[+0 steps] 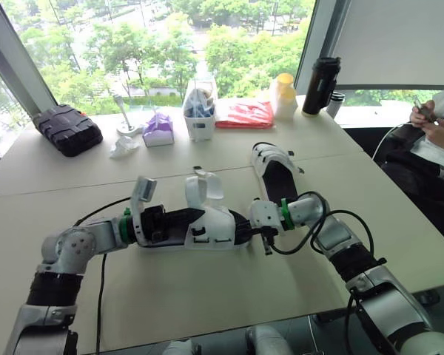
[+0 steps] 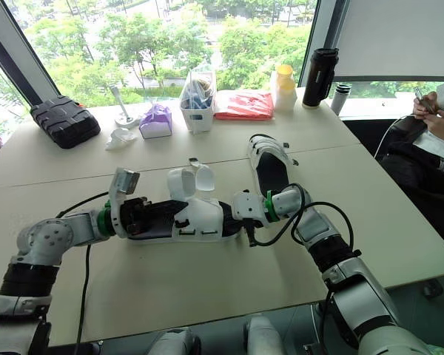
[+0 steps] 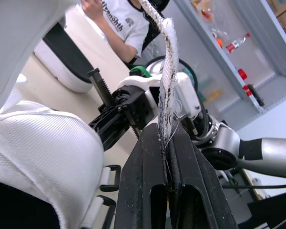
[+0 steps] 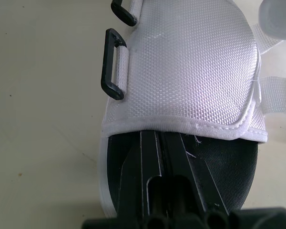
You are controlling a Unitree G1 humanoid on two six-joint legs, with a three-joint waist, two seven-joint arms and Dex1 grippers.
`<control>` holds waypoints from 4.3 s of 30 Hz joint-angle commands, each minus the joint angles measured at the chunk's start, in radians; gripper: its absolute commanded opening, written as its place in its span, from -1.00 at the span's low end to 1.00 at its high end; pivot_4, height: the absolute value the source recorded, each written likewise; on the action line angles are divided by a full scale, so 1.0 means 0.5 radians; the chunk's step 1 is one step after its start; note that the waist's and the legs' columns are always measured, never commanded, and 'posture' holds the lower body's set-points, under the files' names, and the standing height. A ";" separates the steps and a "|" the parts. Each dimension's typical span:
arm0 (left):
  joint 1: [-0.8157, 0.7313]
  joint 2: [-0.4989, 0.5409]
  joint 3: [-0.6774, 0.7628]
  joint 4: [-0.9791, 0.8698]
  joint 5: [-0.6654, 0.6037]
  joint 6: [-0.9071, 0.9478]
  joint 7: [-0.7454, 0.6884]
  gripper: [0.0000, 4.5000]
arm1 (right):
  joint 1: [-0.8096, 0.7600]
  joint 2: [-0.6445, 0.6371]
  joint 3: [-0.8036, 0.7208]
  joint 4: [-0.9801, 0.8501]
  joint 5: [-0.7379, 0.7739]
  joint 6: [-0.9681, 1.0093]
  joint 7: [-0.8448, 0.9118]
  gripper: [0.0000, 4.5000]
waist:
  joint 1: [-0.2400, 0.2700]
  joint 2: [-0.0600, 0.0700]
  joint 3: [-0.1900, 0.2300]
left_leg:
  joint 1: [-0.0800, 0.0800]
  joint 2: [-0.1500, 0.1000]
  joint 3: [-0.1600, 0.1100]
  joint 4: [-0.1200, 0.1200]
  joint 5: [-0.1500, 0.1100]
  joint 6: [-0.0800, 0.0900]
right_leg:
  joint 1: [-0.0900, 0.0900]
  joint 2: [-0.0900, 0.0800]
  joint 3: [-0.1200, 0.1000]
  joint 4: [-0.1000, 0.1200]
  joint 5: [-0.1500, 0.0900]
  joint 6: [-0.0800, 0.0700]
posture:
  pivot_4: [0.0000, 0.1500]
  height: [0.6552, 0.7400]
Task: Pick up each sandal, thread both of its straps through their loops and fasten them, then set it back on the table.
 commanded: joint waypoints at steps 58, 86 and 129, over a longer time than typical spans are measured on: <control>-0.146 -0.130 -0.110 0.275 0.638 -0.310 -0.574 -0.98 | 0.026 -0.029 0.054 0.016 -0.066 0.000 -0.012 -1.00 | 0.002 -0.006 0.004 | -0.001 0.001 -0.002 -0.001 0.000 0.000 | -0.001 0.000 0.000 0.000 0.001 0.002 | 1.00 1.00; -0.181 -0.114 -0.109 0.350 0.689 -0.353 -0.719 -0.98 | 0.015 -0.044 0.067 0.038 -0.083 -0.027 -0.016 -1.00 | 0.002 -0.007 0.004 | -0.001 0.001 -0.002 -0.001 0.000 0.000 | -0.001 0.000 0.000 0.000 0.001 0.002 | 1.00 1.00; 0.040 -0.209 -0.080 0.221 1.019 -1.439 -0.876 -0.98 | 0.026 -0.055 0.075 0.016 -0.080 -0.024 -0.024 -1.00 | 0.006 -0.007 0.004 | -0.001 0.001 -0.002 -0.001 0.000 0.000 | -0.001 0.000 0.000 -0.001 0.000 0.002 | 1.00 1.00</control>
